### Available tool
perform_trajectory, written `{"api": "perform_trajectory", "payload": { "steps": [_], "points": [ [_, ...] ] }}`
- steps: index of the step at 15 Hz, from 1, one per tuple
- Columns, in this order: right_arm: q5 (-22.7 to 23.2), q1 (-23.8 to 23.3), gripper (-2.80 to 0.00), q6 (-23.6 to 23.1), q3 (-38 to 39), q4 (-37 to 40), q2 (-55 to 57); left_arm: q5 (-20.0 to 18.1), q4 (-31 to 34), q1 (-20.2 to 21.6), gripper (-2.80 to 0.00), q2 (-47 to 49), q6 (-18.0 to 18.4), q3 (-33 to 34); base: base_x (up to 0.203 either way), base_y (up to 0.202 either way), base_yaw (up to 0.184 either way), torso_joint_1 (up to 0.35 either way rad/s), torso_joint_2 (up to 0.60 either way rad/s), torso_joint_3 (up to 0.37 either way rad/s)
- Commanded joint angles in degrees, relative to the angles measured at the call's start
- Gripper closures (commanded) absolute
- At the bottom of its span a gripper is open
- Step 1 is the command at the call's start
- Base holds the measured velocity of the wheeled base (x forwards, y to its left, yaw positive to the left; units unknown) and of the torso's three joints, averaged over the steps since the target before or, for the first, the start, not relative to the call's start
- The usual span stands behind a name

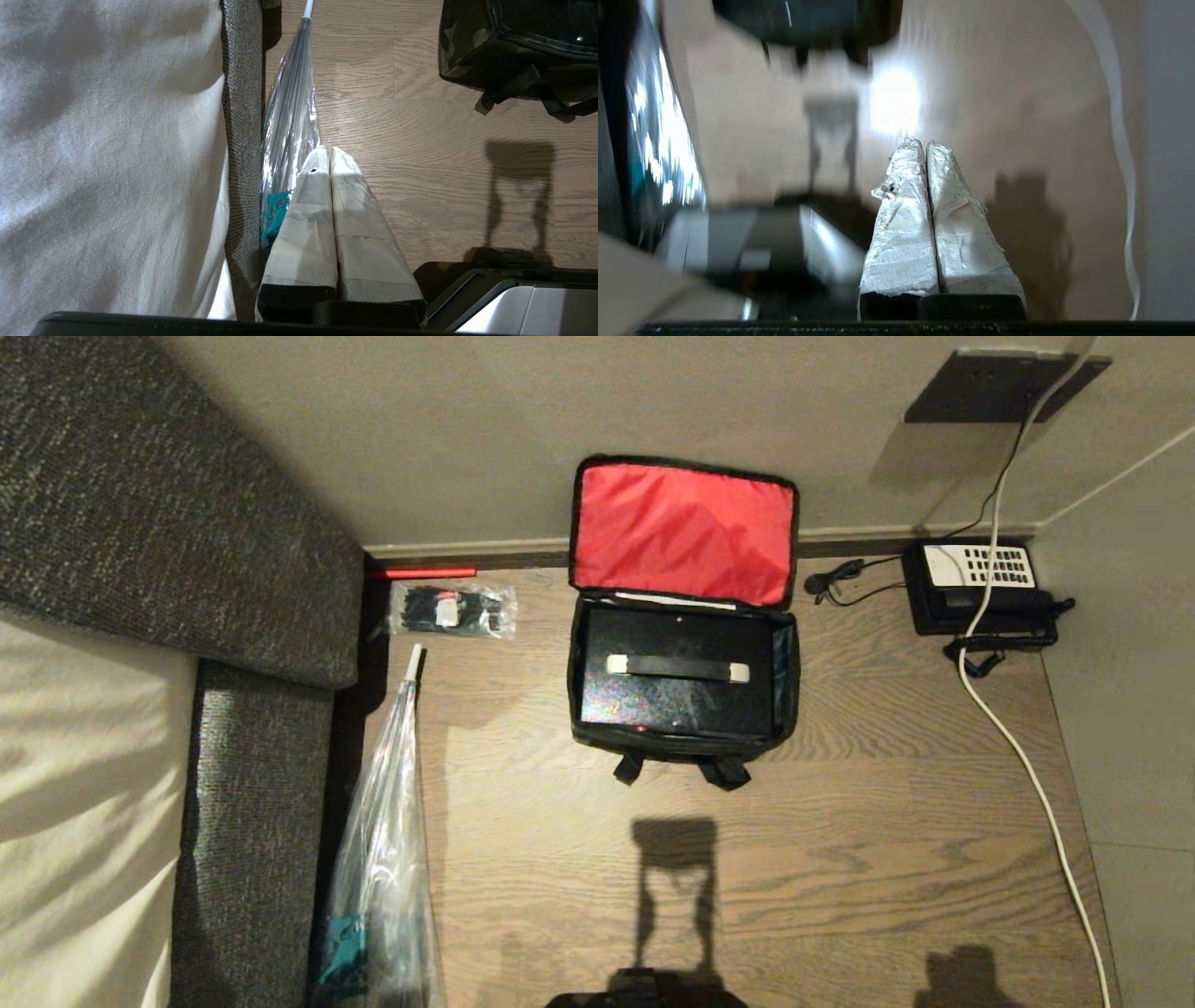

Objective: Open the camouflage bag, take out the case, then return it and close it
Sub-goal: Grip the handle

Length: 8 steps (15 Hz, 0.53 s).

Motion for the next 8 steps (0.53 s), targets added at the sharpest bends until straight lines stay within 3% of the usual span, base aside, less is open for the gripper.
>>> {"api": "perform_trajectory", "payload": {
  "steps": [1,3,5,8],
  "points": [
    [0.69,-0.09,0.00,2.06,1.05,0.38,5.43,0.08,0.07,0.01,0.00,0.00,-0.29,0.01,0.000,0.000,0.000,0.000,0.00,0.000],
    [1.30,0.37,0.00,4.88,-3.21,-0.61,17.64,0.07,-0.01,0.01,0.00,-0.08,-0.16,0.00,0.000,0.000,0.000,0.000,0.00,0.000],
    [1.67,1.06,0.00,4.71,-7.37,-4.20,35.80,0.08,-0.01,0.01,0.00,0.00,-0.15,0.01,0.000,0.000,0.000,0.000,0.00,0.000],
    [0.20,2.21,0.00,-2.00,-14.15,-12.23,60.66,0.08,-0.01,0.01,0.00,0.00,-0.15,0.01,0.000,0.000,0.000,0.000,0.00,0.000]
  ]
}}
